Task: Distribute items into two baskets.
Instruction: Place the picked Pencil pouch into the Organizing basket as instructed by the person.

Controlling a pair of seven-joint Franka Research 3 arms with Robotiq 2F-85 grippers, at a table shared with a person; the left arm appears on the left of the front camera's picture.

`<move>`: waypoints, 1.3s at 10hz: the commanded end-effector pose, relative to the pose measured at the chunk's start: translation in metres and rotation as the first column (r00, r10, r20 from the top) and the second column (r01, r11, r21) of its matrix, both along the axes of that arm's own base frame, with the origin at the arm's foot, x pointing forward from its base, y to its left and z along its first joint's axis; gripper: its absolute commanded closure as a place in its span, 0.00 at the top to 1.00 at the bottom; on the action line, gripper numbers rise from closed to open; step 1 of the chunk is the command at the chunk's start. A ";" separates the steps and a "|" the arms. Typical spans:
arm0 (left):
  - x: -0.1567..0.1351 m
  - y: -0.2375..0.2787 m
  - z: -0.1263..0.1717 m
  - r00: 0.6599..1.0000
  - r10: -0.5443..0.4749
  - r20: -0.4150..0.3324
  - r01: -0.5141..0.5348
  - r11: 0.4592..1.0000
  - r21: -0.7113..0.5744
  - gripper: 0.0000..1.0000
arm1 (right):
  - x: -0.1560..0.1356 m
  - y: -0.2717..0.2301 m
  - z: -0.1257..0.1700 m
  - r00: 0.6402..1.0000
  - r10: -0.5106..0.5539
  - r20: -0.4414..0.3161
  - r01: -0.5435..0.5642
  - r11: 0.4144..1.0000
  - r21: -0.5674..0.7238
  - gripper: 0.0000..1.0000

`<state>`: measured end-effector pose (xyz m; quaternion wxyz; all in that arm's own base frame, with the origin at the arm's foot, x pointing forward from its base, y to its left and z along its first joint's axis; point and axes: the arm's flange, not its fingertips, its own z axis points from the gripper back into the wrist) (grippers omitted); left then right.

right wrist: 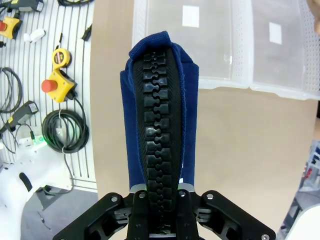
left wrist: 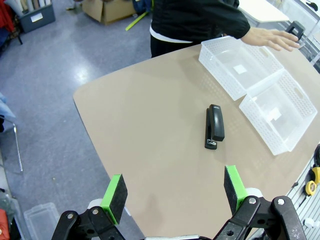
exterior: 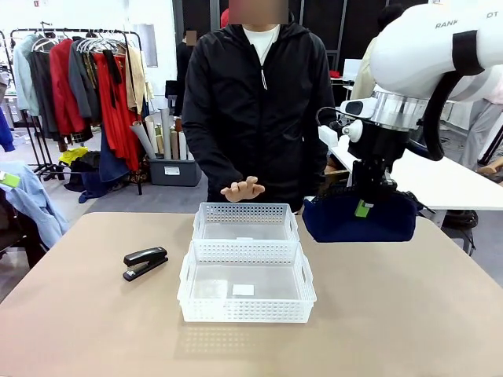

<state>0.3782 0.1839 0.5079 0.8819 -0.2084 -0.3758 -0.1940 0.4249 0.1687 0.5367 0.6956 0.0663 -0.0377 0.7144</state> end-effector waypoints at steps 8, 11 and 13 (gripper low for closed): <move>0.001 0.001 -0.002 1.000 -0.015 0.026 0.015 1.000 -0.015 1.00 | -0.001 -0.001 0.003 1.000 0.010 0.009 -0.010 1.000 0.000 0.00; 0.001 0.001 -0.002 1.000 -0.015 0.026 0.015 1.000 -0.015 1.00 | -0.001 -0.001 0.003 1.000 0.010 0.009 -0.010 1.000 0.000 0.00; 0.001 0.001 -0.002 1.000 -0.015 0.026 0.015 1.000 -0.015 1.00 | -0.001 -0.001 0.003 1.000 0.010 0.009 -0.010 1.000 0.000 0.00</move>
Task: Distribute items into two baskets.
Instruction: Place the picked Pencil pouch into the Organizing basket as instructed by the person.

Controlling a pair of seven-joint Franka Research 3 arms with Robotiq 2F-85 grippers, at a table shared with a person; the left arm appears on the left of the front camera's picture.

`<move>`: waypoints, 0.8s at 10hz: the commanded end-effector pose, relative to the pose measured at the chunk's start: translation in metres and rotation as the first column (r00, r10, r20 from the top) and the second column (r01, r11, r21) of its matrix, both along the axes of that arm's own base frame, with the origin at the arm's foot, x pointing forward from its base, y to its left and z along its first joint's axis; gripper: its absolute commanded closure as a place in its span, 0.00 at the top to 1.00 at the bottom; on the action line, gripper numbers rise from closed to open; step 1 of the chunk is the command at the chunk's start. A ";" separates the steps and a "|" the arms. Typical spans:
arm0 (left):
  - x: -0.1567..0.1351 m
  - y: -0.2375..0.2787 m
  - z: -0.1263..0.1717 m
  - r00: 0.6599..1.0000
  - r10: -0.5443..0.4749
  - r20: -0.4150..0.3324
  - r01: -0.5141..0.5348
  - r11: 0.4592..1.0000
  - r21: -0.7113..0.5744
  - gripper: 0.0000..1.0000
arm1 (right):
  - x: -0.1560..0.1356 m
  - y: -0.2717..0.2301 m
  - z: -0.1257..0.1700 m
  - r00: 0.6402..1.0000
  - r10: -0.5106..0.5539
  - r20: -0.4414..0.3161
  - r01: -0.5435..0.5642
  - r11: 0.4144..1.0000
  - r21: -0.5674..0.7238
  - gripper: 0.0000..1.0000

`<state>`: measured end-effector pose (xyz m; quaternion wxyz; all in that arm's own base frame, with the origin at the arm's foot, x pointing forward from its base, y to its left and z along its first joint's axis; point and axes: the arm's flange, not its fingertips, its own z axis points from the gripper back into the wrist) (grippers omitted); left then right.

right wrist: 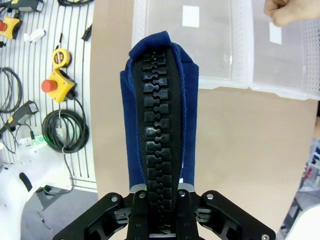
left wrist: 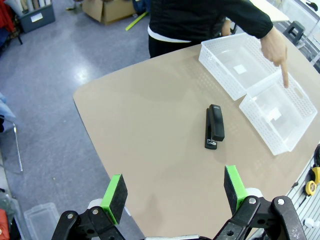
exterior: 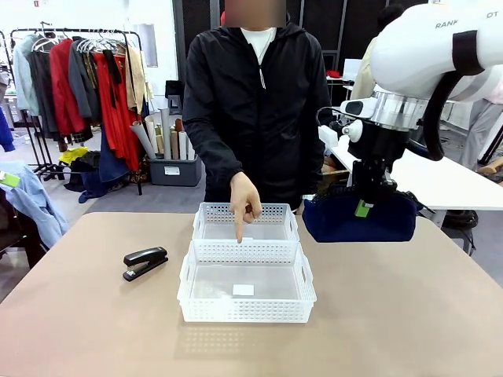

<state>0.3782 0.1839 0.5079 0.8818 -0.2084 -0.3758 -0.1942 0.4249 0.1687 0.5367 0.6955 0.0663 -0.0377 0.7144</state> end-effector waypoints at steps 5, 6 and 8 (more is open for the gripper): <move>0.001 0.001 -0.002 1.000 -0.015 0.026 0.015 1.000 -0.015 1.00 | -0.006 0.050 -0.004 0.999 0.024 0.034 -0.026 0.997 0.070 0.00; 0.001 0.001 -0.002 1.000 -0.015 0.026 0.015 1.000 -0.015 1.00 | -0.007 0.065 -0.005 0.999 0.031 0.027 -0.032 0.997 0.063 0.00; 0.001 0.001 -0.002 1.000 -0.015 0.026 0.015 1.000 -0.015 1.00 | -0.009 0.085 -0.009 0.999 0.034 0.010 -0.034 0.999 0.042 0.00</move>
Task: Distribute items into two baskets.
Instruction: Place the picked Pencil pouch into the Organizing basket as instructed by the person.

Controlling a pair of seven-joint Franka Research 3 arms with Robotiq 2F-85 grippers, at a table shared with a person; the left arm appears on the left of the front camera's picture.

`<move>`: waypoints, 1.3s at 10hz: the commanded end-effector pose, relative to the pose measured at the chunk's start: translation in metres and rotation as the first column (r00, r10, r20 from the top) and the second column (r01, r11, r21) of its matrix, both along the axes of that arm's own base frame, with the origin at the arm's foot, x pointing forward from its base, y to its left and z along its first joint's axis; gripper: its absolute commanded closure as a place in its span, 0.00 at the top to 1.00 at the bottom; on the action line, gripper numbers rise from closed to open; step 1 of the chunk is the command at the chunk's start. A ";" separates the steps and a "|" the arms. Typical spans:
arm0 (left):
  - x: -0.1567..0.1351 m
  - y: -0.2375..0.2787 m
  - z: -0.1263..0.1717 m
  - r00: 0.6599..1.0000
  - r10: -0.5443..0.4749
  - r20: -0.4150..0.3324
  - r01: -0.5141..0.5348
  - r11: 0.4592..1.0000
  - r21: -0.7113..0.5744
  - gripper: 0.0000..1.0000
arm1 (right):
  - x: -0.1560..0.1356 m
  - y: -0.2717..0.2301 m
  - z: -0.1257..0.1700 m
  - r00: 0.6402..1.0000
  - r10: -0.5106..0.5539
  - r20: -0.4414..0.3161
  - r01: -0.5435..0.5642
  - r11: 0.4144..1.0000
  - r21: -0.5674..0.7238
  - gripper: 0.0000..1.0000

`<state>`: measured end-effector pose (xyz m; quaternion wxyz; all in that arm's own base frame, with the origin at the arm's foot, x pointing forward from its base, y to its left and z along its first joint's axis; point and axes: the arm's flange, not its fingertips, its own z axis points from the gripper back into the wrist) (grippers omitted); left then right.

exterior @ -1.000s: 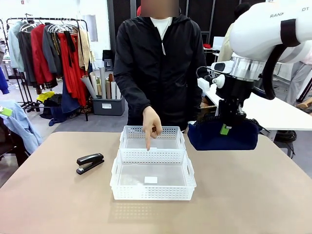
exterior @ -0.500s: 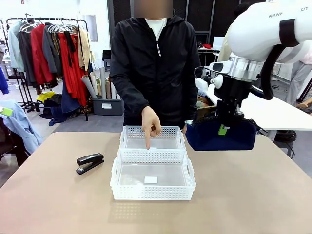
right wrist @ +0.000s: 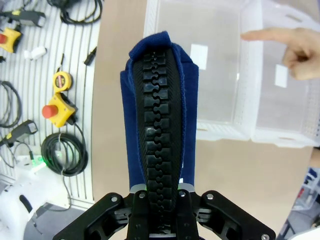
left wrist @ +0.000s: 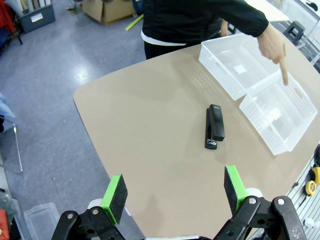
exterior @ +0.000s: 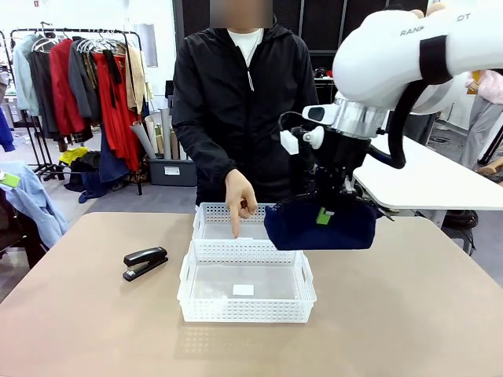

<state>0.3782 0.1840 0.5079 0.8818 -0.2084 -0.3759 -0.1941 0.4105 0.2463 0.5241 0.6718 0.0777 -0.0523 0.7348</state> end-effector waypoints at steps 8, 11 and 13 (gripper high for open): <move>0.001 0.001 -0.002 1.000 -0.015 0.026 0.015 1.000 -0.015 1.00 | 0.001 0.079 -0.020 1.000 -0.023 0.000 0.023 1.000 -0.021 0.00; 0.001 0.001 -0.002 1.000 -0.015 0.026 0.015 1.000 -0.015 1.00 | 0.013 0.101 -0.034 1.000 -0.023 -0.020 0.022 0.999 -0.034 0.00; 0.001 0.001 -0.002 1.000 -0.015 0.026 0.015 1.000 -0.015 1.00 | 0.021 0.110 -0.047 1.000 -0.028 -0.009 0.027 0.999 -0.035 0.00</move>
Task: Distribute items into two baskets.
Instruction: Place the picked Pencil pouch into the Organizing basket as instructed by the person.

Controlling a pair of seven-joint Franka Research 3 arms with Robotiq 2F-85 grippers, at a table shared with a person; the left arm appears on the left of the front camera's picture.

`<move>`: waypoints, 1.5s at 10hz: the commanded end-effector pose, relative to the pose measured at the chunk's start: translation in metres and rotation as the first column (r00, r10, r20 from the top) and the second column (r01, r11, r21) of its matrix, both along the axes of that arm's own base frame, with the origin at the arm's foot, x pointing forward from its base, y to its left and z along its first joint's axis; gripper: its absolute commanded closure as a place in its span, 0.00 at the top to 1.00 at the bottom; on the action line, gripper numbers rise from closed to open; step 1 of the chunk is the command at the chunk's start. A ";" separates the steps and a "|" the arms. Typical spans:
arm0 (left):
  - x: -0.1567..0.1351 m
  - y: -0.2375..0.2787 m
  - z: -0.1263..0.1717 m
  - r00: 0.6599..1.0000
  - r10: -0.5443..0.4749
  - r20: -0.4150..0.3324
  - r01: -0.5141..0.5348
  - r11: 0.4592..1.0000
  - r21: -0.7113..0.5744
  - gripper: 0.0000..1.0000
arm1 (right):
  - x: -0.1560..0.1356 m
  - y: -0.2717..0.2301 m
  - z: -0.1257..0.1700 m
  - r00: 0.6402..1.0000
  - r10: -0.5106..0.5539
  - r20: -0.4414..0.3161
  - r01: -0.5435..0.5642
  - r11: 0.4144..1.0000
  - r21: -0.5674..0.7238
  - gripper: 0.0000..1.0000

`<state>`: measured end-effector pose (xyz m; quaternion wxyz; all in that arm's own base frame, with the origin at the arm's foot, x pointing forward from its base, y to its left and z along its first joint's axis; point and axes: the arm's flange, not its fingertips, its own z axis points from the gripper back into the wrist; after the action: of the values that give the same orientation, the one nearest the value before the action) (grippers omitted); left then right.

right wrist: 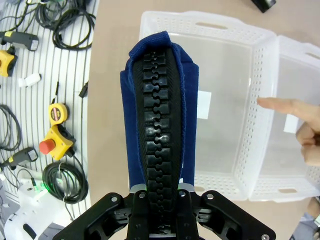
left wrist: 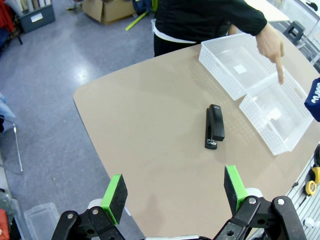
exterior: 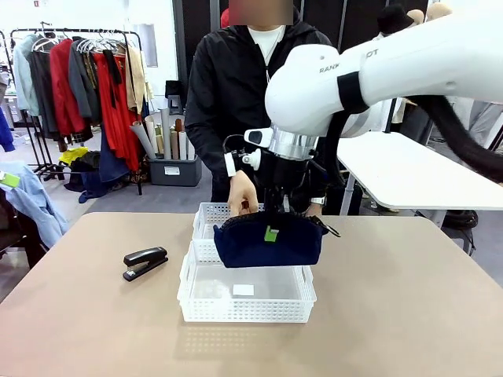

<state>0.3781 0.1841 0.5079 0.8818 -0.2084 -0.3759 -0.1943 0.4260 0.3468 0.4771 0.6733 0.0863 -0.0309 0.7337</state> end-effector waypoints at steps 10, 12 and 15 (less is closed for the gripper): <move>0.001 0.001 -0.002 1.000 -0.014 0.026 0.015 1.000 -0.015 1.00 | 0.019 0.044 -0.081 0.998 -0.063 -0.004 0.063 0.998 -0.005 0.00; 0.001 0.001 -0.002 1.000 -0.014 0.026 0.015 1.000 -0.015 1.00 | 0.018 0.051 -0.096 0.999 -0.054 -0.002 0.054 0.998 -0.017 0.00; 0.001 0.001 -0.002 1.000 -0.014 0.026 0.015 1.000 -0.015 1.00 | 0.021 0.056 -0.123 0.999 -0.035 -0.031 0.035 0.999 -0.024 0.00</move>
<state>0.3781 0.1841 0.5079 0.8817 -0.2084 -0.3759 -0.1944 0.4438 0.3969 0.3556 0.6818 0.0993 -0.0086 0.7248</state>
